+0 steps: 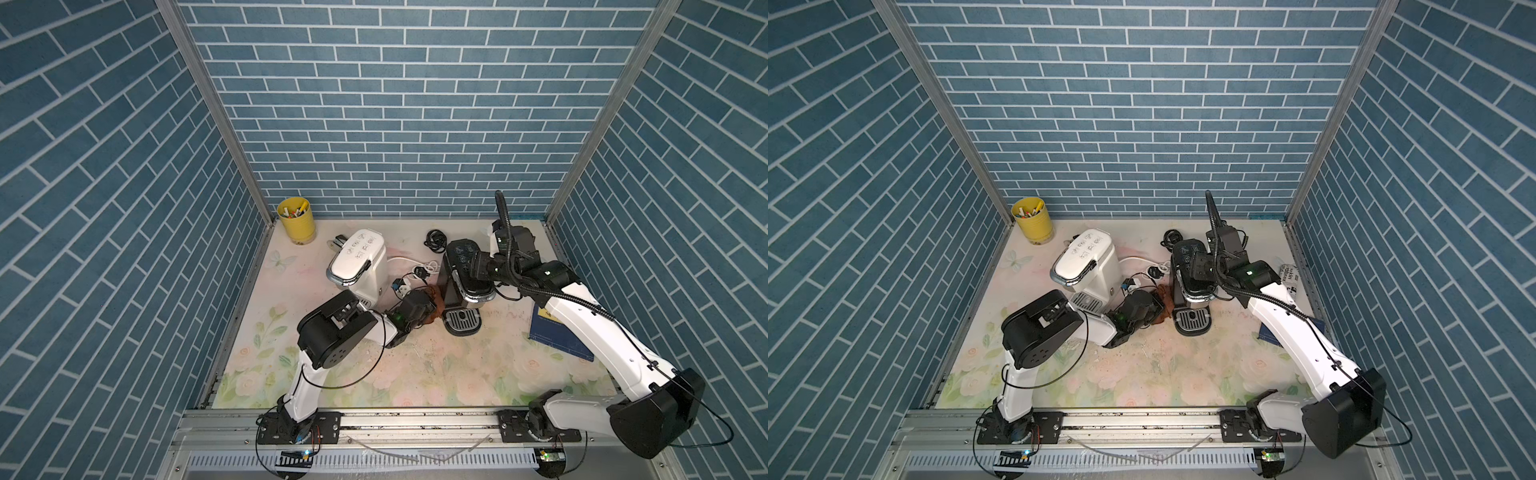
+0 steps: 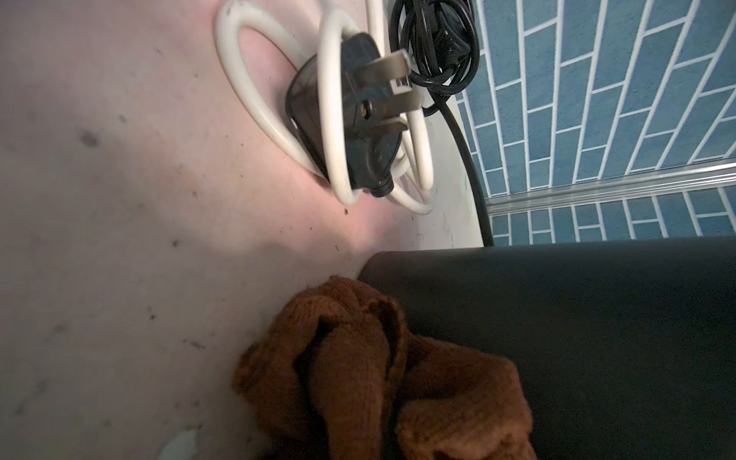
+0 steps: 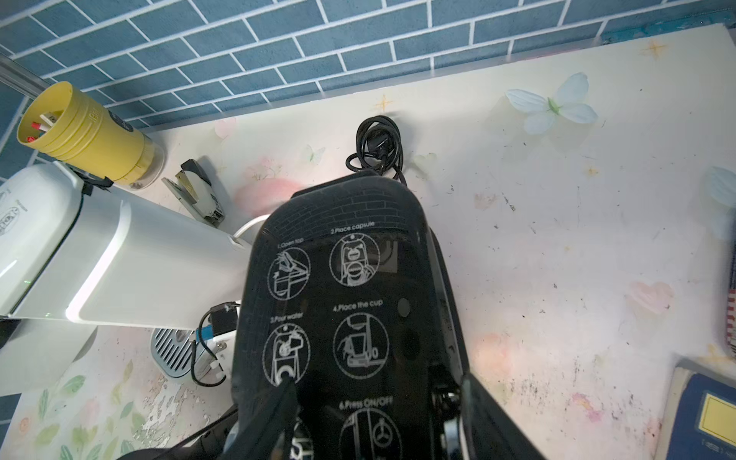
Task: Wipe the surface of a coffee machine
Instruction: Wipe the dirt from the surface of the coffee machine.
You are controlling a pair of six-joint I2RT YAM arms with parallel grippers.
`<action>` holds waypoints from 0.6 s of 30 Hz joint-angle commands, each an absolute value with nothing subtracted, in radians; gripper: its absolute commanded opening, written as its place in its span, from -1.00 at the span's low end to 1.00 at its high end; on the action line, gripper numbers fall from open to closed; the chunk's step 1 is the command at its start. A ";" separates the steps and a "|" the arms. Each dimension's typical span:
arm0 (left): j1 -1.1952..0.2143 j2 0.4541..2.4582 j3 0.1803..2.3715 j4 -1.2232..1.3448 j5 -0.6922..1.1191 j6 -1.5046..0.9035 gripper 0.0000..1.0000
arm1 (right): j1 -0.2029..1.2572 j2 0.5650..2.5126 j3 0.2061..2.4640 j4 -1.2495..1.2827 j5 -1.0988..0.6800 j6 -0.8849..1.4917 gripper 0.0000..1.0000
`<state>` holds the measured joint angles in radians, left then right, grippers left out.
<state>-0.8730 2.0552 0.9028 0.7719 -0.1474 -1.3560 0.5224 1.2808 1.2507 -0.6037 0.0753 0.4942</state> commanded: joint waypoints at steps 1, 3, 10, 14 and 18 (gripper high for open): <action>-0.911 2.041 0.883 0.756 -0.122 -1.353 -1.00 | 0.538 1.316 1.203 -0.624 -0.025 0.532 0.27; -0.918 2.013 0.880 0.760 -0.124 -1.353 -1.00 | 0.538 1.316 1.202 -0.625 -0.025 0.532 0.26; -0.936 1.911 0.890 0.782 -0.126 -1.349 -1.00 | 0.537 1.312 1.194 -0.621 -0.027 0.535 0.26; -0.941 1.840 0.900 0.765 -0.142 -1.321 -1.00 | 0.536 1.310 1.190 -0.623 -0.031 0.535 0.26; -0.959 1.802 0.891 0.759 -0.156 -1.310 -1.00 | 0.537 1.307 1.193 -0.624 -0.029 0.534 0.27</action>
